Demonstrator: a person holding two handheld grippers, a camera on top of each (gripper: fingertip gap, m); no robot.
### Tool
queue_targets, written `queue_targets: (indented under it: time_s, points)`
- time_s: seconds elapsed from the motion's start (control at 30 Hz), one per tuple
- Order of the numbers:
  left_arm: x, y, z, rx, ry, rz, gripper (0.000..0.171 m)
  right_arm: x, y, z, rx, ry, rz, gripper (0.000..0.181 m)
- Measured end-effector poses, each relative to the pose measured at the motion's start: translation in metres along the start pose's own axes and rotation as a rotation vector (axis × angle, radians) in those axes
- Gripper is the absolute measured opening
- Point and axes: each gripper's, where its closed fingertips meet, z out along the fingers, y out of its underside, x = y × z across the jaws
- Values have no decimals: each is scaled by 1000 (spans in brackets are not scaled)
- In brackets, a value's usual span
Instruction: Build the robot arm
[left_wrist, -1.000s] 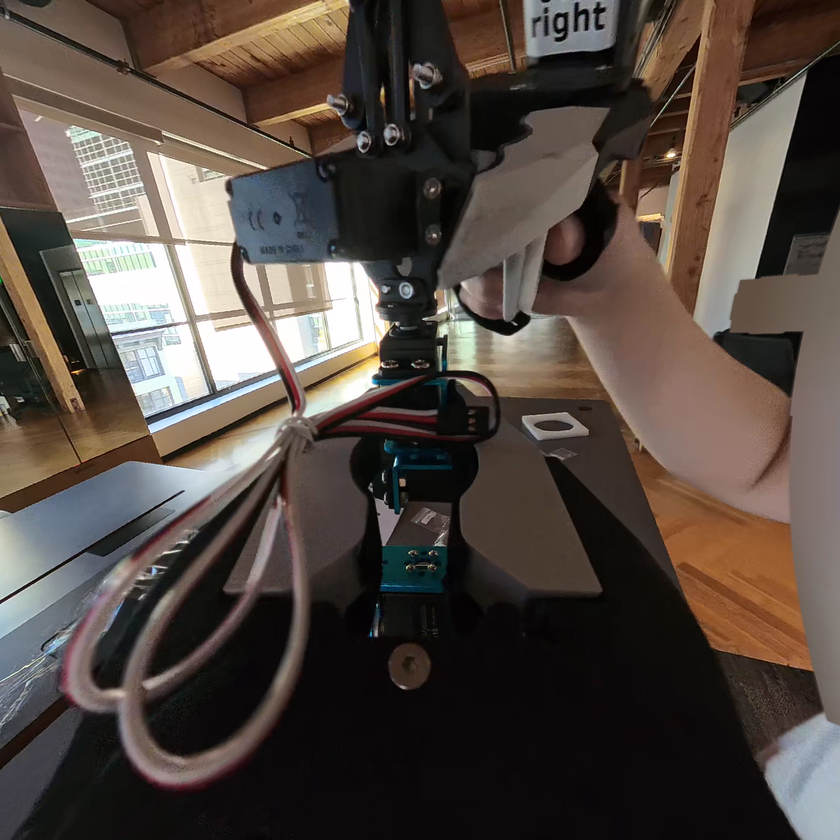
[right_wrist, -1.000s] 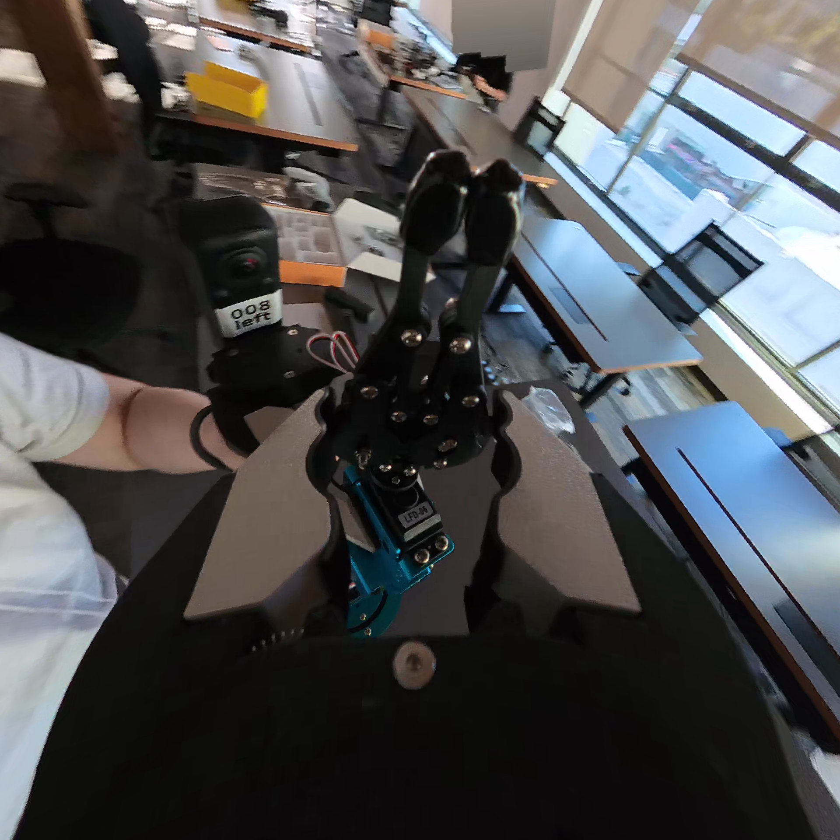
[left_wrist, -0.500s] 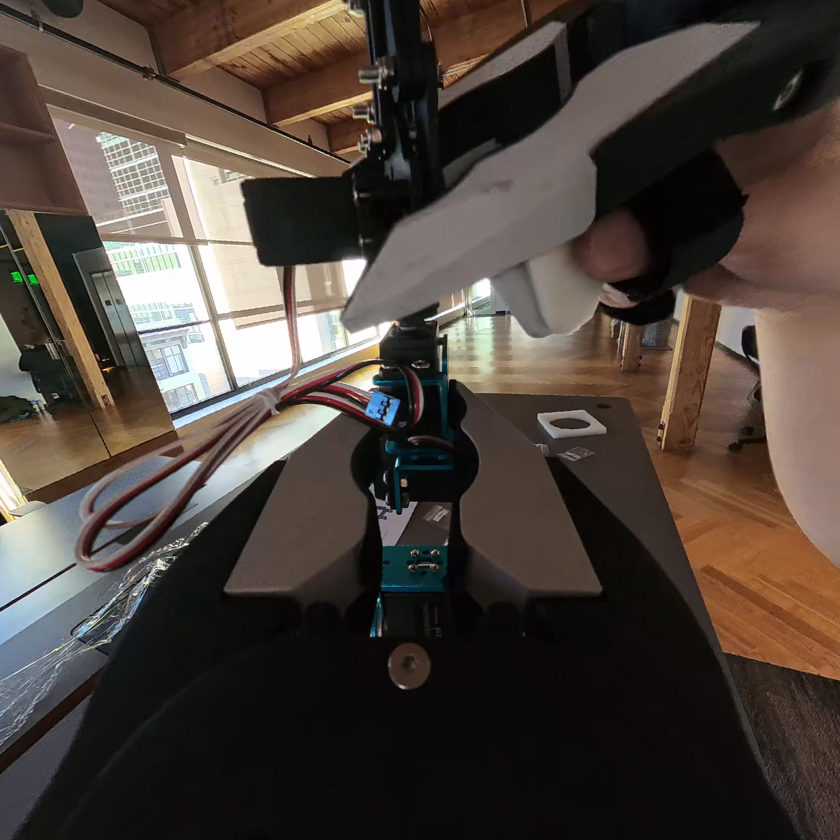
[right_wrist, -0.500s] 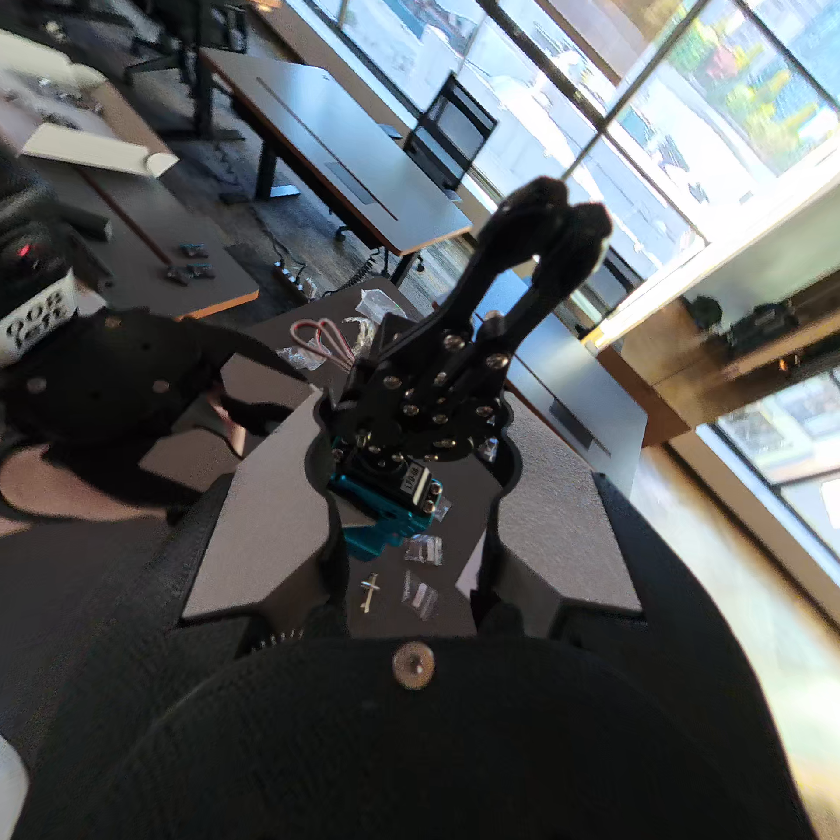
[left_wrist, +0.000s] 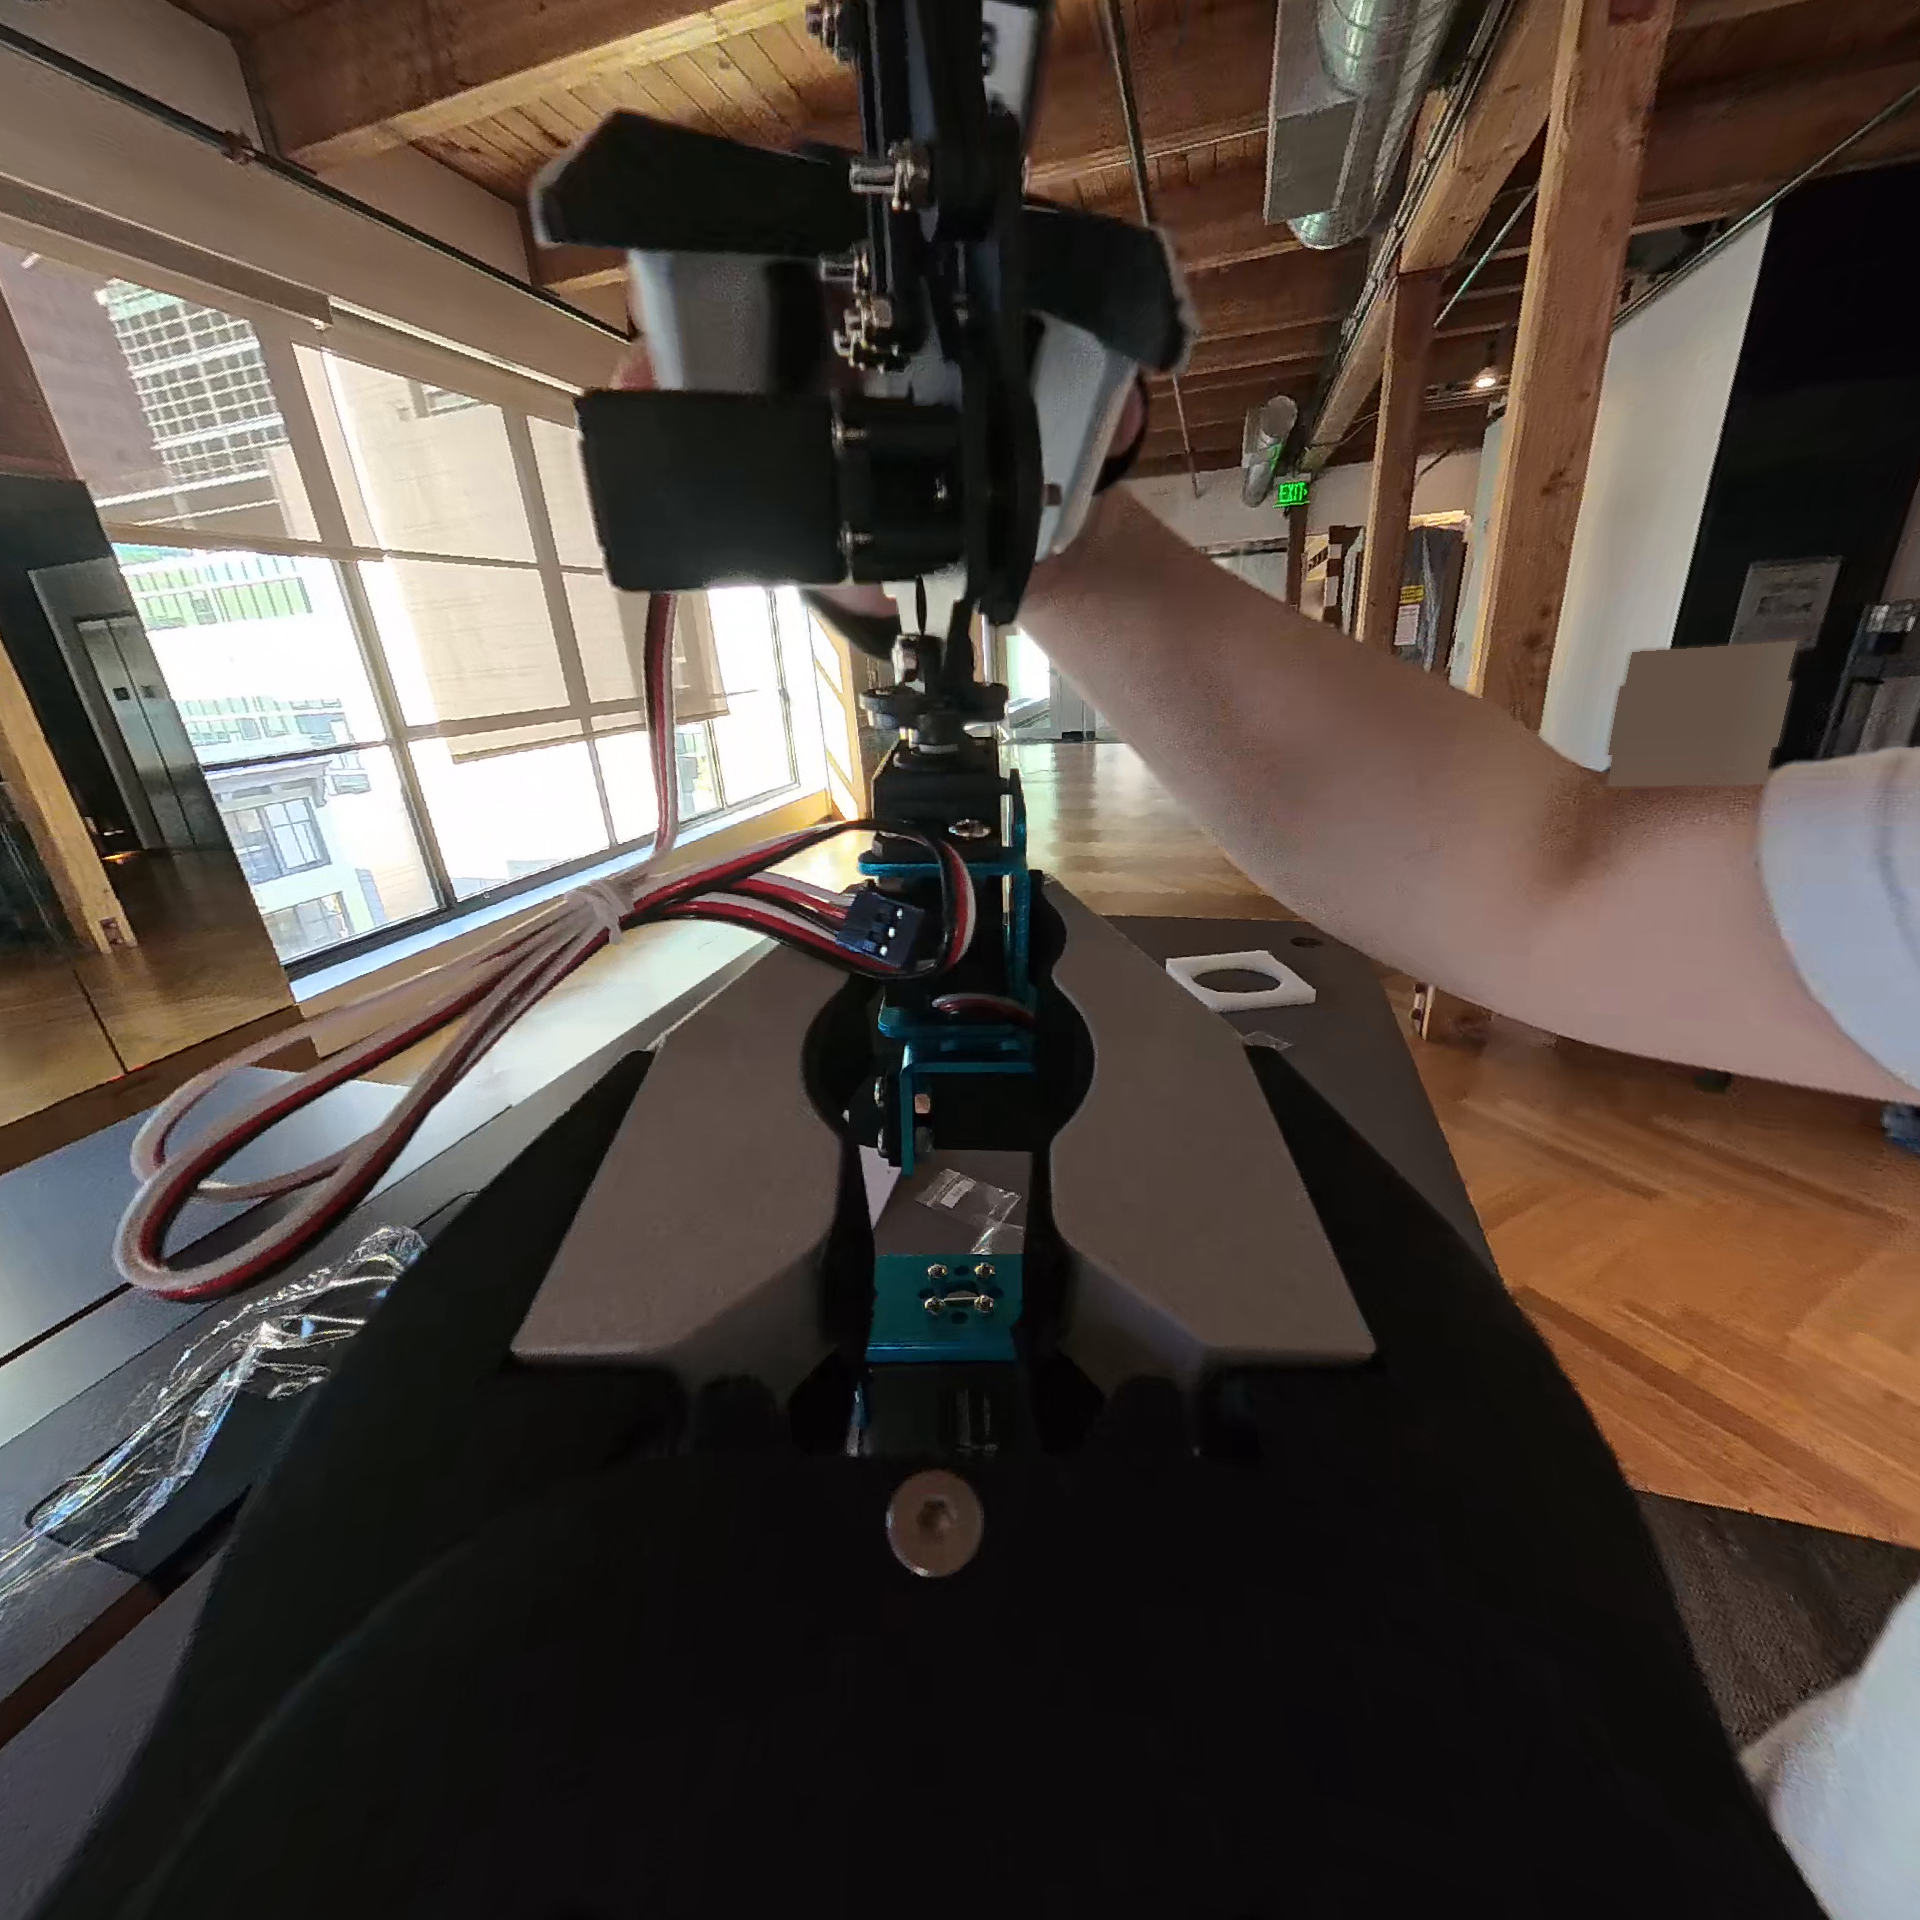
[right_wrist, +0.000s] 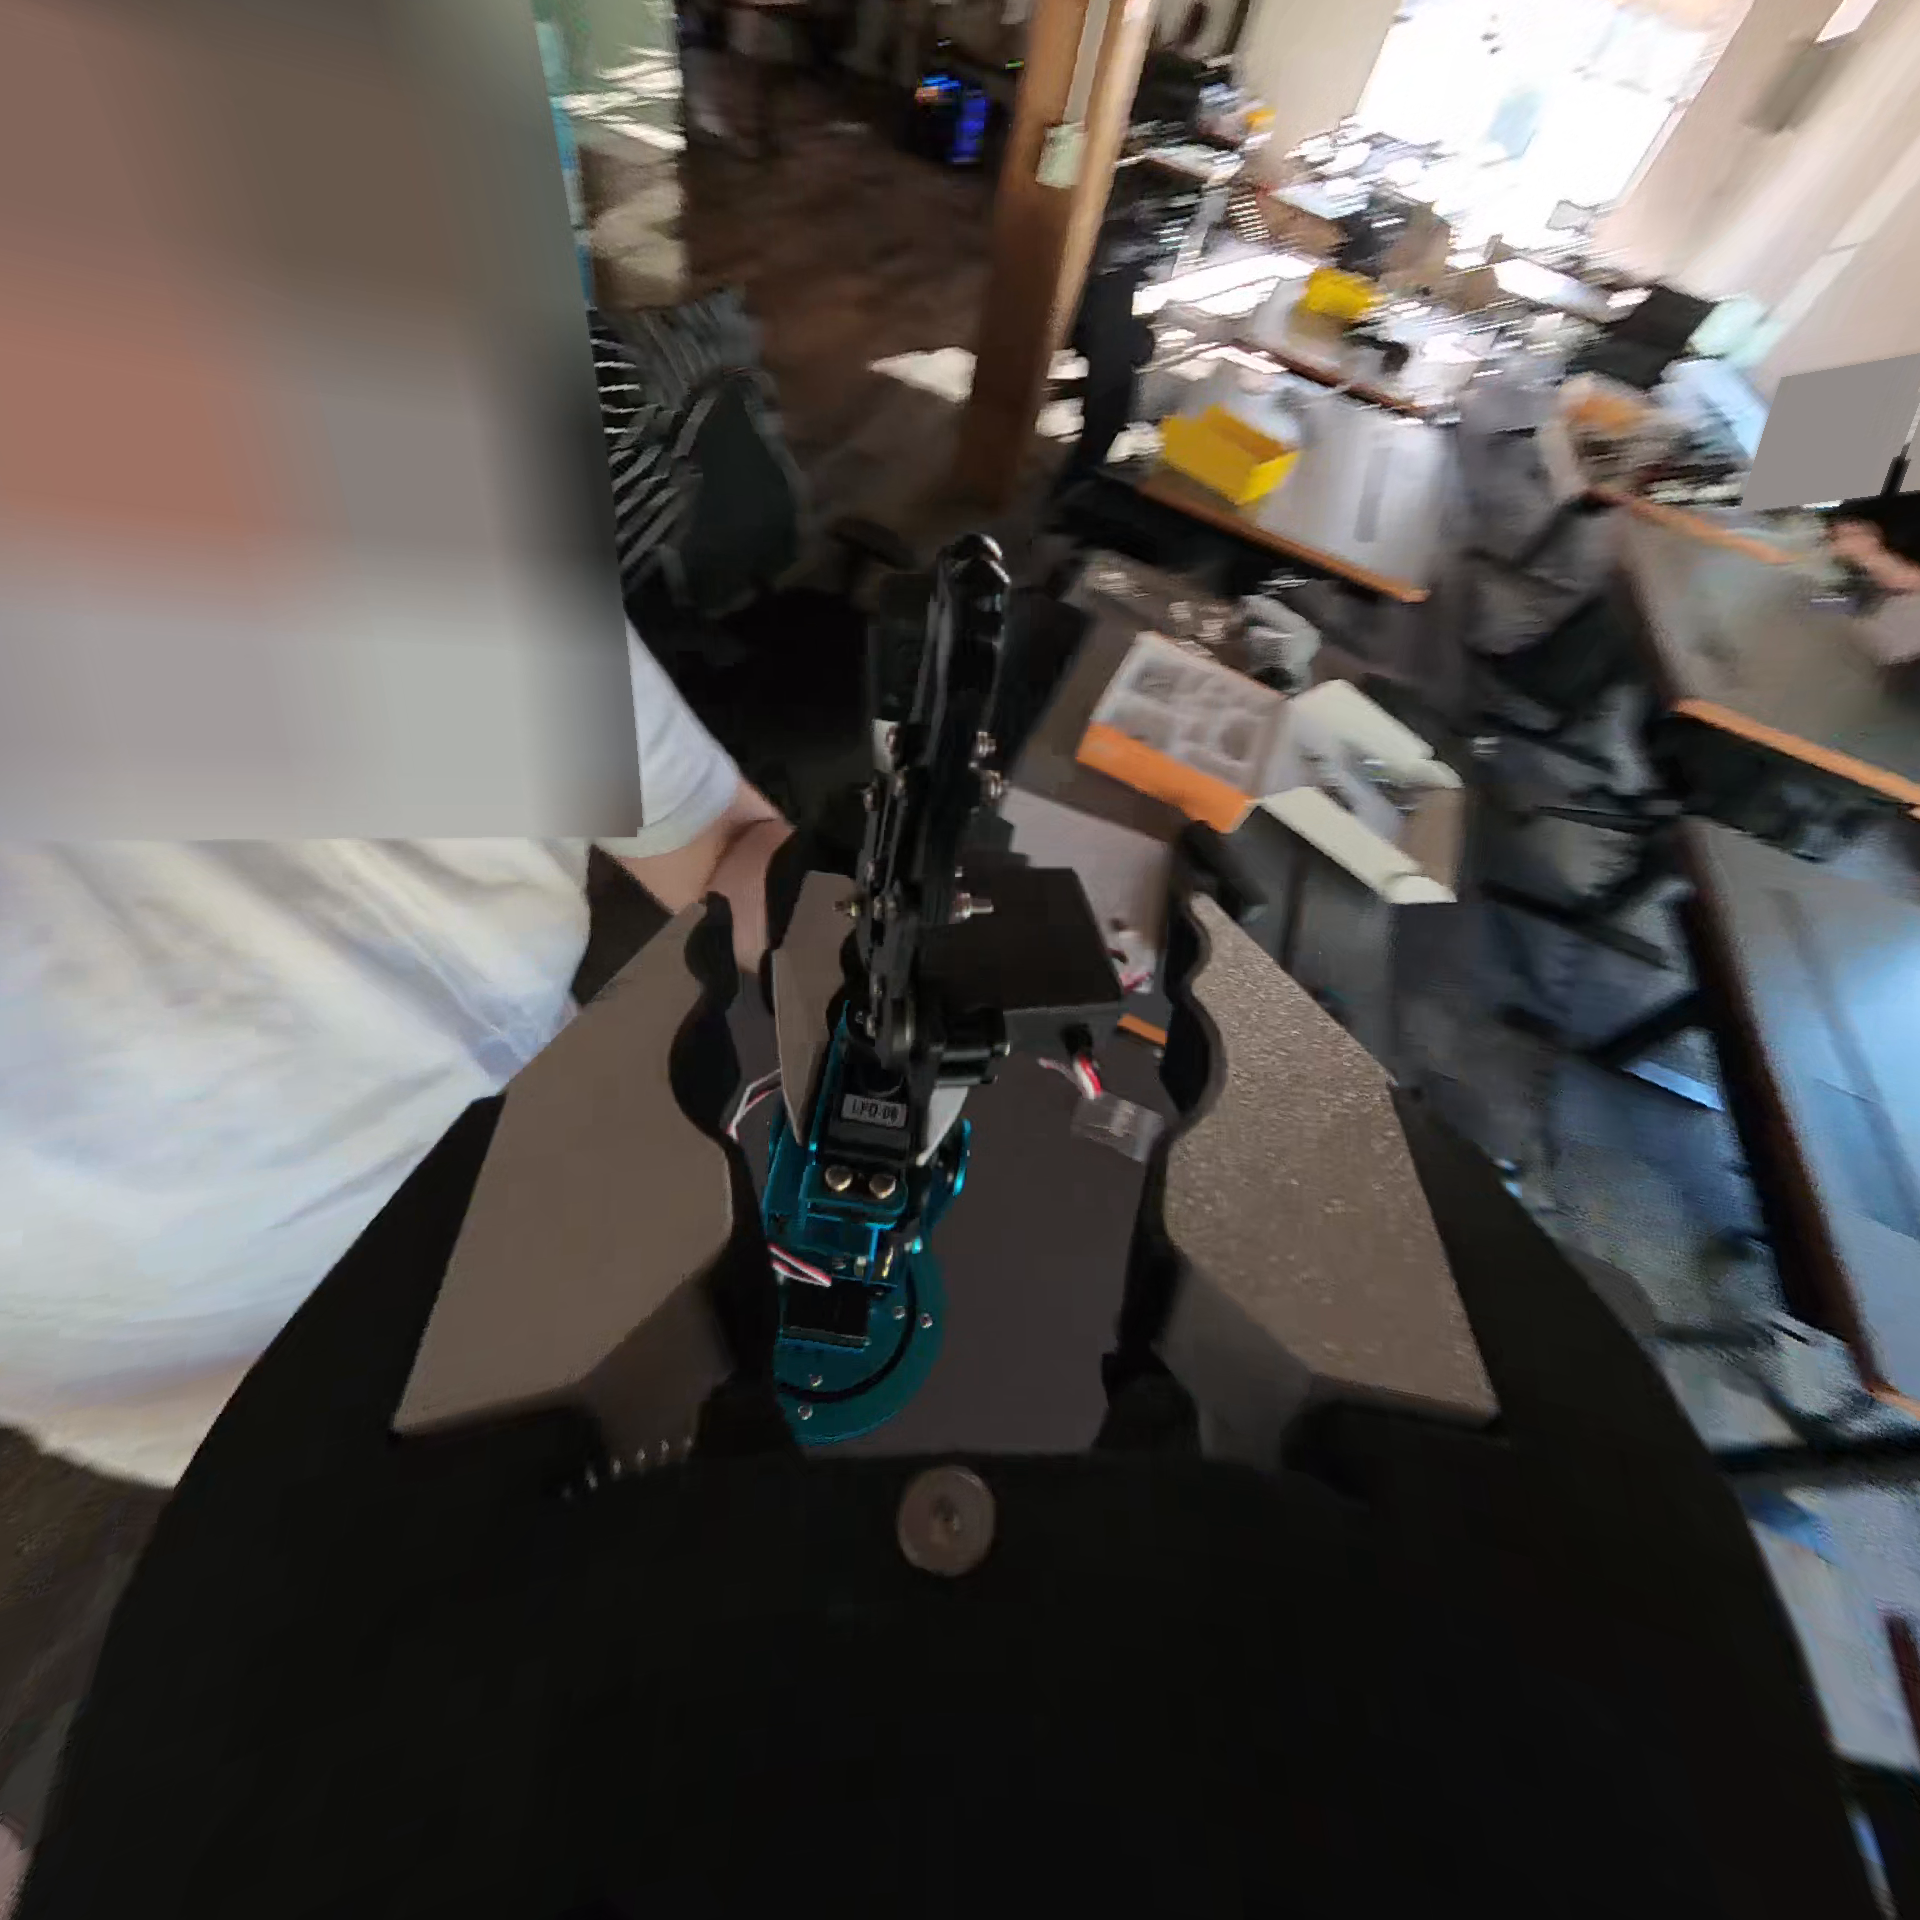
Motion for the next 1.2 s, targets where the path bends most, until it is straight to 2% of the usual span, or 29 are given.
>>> queue_targets:
  time_s: [0.03,0.13,0.2,0.27,0.6,0.8,0.9,0.97,1.07,1.2]
  points:
    - [0,0,0,0,1,-2,24,2,2,8,-10,-53,2,80]
    - [0,0,0,-1,-1,2,24,-3,9,23,-51,-183,31,55]
    - [0,0,1,-6,-12,13,25,-7,6,26,-29,-176,-1,26]
    - [-2,1,0,-10,-25,18,24,-6,6,26,-71,-106,-24,21]
    - [-3,1,1,-16,-67,27,25,5,8,23,-145,324,92,21]
    - [-3,1,0,-21,-81,23,25,8,9,25,-200,596,285,27]
    - [-2,1,1,-18,-67,17,25,9,10,26,-252,696,250,32]
    - [-2,1,1,-14,-50,-1,25,12,10,26,-267,721,263,31]
    - [-2,1,0,-19,-46,-1,24,12,9,29,-281,659,204,31]
    - [-3,1,1,-17,-57,0,25,12,9,28,-246,617,262,29]
